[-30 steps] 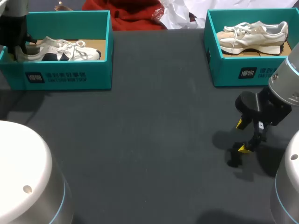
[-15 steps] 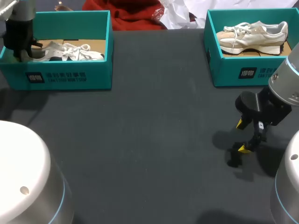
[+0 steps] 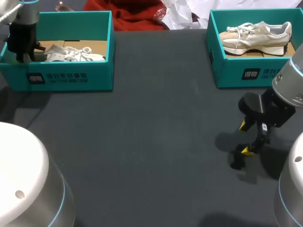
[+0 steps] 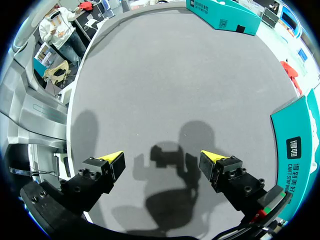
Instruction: Take the shoe out of the shoebox, open the shoe tongue, remove and reinsert the insole, then place the shoe into the shoebox
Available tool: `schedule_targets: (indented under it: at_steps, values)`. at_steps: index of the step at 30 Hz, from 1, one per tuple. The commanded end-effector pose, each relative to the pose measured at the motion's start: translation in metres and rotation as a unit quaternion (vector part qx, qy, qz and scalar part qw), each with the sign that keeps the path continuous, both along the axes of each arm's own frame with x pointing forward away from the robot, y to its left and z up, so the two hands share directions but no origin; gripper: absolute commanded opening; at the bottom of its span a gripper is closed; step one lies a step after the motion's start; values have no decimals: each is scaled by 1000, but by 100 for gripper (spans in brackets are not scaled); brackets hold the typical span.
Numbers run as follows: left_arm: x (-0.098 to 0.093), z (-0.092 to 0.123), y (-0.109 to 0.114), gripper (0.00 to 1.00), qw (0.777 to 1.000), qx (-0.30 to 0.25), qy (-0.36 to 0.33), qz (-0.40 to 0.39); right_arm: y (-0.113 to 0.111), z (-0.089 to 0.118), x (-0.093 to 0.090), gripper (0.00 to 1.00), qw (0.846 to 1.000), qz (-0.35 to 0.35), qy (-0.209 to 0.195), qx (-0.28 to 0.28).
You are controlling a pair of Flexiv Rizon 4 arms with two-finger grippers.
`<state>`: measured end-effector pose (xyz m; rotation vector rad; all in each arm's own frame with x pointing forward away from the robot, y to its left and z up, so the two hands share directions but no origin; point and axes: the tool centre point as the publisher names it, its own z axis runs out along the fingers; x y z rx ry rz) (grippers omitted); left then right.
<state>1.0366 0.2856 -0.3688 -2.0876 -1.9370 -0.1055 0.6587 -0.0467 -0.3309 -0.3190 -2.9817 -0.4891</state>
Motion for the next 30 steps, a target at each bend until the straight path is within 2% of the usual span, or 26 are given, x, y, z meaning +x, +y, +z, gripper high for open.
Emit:
schedule_targets:
  at_steps: [1,3,7,16,21,24,26,30]
  values:
    - [3,-7,3,16,1000,-3,-1,-1,0,-1,-1,100,1000,-1,-1,-1]
    - [3,-6,4,24,1000,-5,-2,-1,0,-1,-1,100,1000,-1,-1,-1]
    - [3,-5,5,33,1000,-7,-5,-2,0,-1,-1,100,1000,-1,-1,-1]
    - [3,5,6,44,1000,-22,-13,-3,0,-1,-1,100,1000,-1,-1,-1]
    - [2,15,4,56,999,-34,-22,-2,0,-1,-1,100,1000,-1,-1,-1]
    - [1,22,2,68,999,-41,-29,-4,0,-1,-1,100,1000,-1,-1,-1]
    - [0,27,-1,86,998,-46,-35,-4,0,-1,-1,100,1000,-1,-1,-1]
    - [2,36,-6,94,998,-54,-43,-1,0,-1,-1,100,1000,-1,-1,-1]
